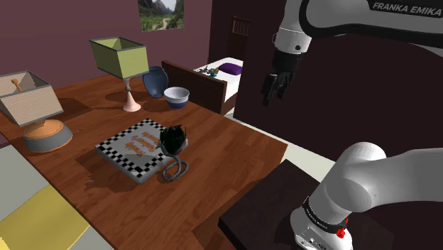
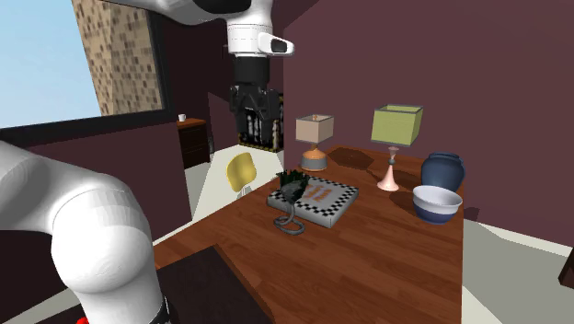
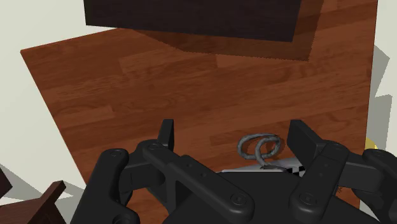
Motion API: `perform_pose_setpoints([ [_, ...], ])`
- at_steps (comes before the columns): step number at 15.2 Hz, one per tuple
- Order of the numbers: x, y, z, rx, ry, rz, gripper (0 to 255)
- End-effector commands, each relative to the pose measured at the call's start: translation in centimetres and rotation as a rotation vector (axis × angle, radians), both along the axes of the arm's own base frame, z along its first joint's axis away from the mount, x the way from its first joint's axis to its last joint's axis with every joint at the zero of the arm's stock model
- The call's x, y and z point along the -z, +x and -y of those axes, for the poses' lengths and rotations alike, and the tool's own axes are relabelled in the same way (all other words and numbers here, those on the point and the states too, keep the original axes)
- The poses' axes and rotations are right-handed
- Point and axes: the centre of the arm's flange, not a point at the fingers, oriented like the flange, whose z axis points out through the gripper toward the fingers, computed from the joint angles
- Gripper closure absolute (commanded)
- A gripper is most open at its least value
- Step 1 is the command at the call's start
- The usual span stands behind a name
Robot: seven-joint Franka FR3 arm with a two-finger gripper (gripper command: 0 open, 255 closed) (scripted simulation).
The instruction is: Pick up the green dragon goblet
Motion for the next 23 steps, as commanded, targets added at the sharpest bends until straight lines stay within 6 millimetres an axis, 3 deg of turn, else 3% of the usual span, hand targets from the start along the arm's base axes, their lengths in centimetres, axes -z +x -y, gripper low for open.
perform_pose_setpoints([
  [1,0.0,0.0,0.0,0.000,0.000,0.000,0],
  [23,14.8,17.4,-18.2,-0.078,-0.071,0.053,0],
])
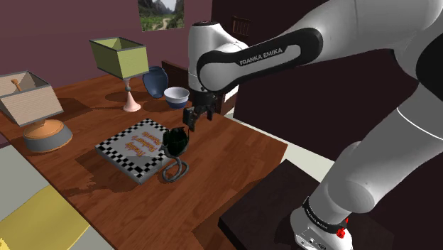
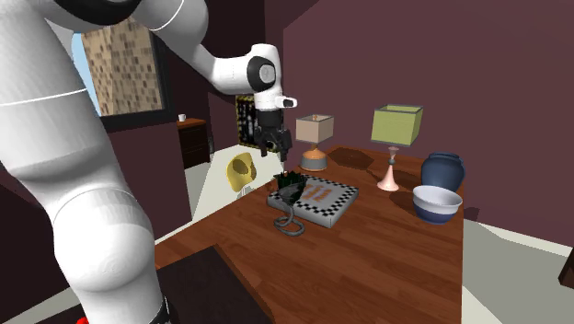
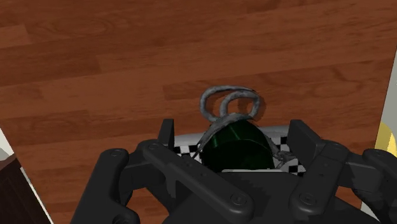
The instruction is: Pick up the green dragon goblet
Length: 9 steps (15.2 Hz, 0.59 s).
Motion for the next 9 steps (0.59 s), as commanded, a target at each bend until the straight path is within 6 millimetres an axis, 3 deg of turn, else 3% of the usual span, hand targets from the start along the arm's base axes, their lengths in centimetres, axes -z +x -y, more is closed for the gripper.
perform_pose_setpoints([
  [1,1.6,1.9,-1.8,-0.007,-0.005,0.006,0],
  [9,7.1,8.0,-8.5,-0.035,-0.031,0.025,0],
])
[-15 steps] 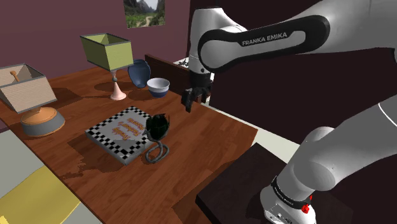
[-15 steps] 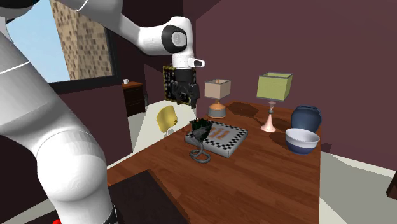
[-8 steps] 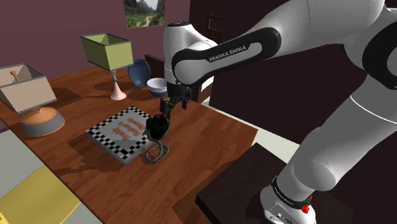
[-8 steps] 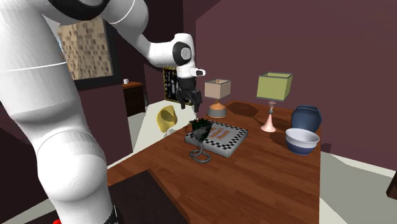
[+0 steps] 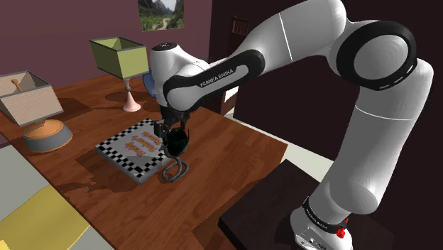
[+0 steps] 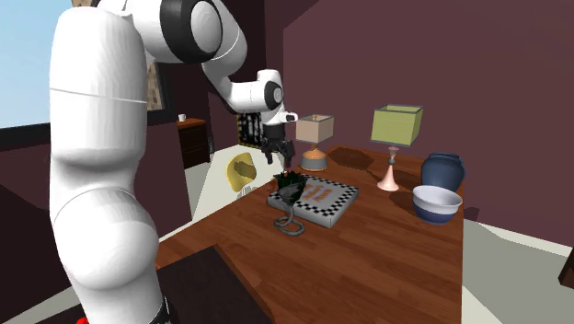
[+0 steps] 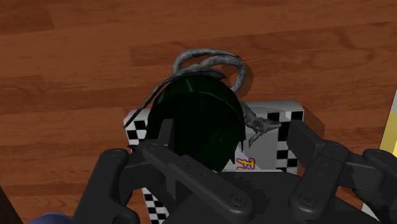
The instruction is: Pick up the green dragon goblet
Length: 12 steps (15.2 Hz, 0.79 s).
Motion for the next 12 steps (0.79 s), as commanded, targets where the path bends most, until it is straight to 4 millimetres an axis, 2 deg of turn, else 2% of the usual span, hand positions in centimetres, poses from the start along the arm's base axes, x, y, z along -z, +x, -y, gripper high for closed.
perform_pose_setpoints([
  [1,1.2,1.6,-1.8,-0.006,-0.007,0.006,0],
  [5,3.6,4.2,-4.7,-0.019,-0.018,0.014,0],
  [12,7.3,4.2,-4.7,-0.019,-0.018,0.014,0],
])
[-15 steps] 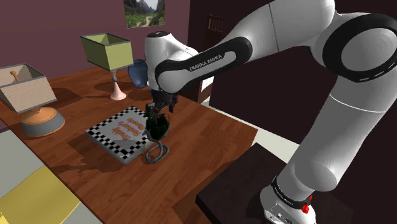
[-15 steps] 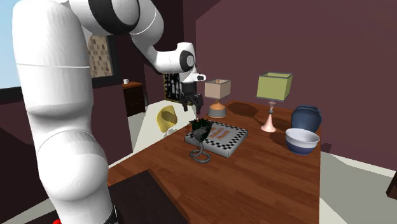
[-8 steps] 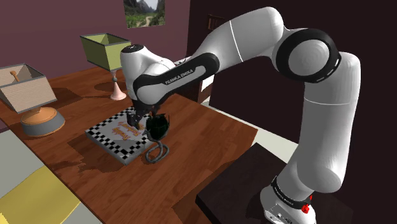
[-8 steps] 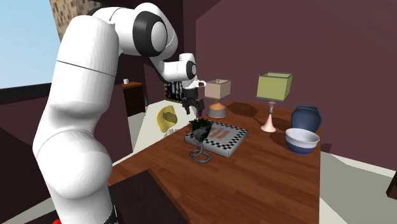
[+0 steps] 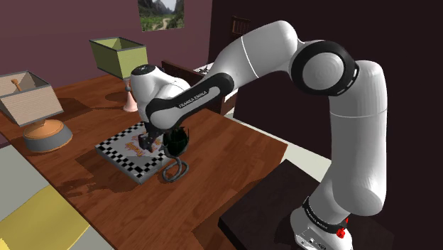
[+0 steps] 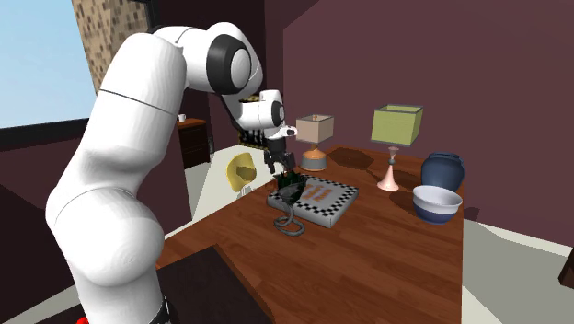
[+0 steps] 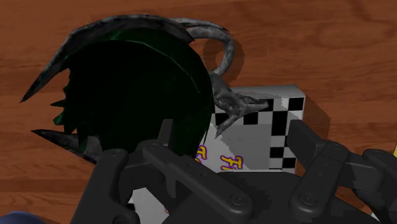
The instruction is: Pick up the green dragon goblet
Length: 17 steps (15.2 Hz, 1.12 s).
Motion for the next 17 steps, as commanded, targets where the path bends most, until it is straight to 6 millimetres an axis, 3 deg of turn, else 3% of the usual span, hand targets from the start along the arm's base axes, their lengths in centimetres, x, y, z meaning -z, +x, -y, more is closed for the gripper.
perform_pose_setpoints([
  [1,0.8,0.1,0.1,0.000,0.000,0.001,0],
  [2,0.8,0.0,0.1,0.000,0.000,0.001,0],
  [3,0.9,0.1,0.0,0.000,0.000,0.001,255],
  [12,0.8,0.1,0.1,0.000,0.000,0.001,255],
  [17,-1.8,0.1,0.1,0.000,0.000,0.001,255],
])
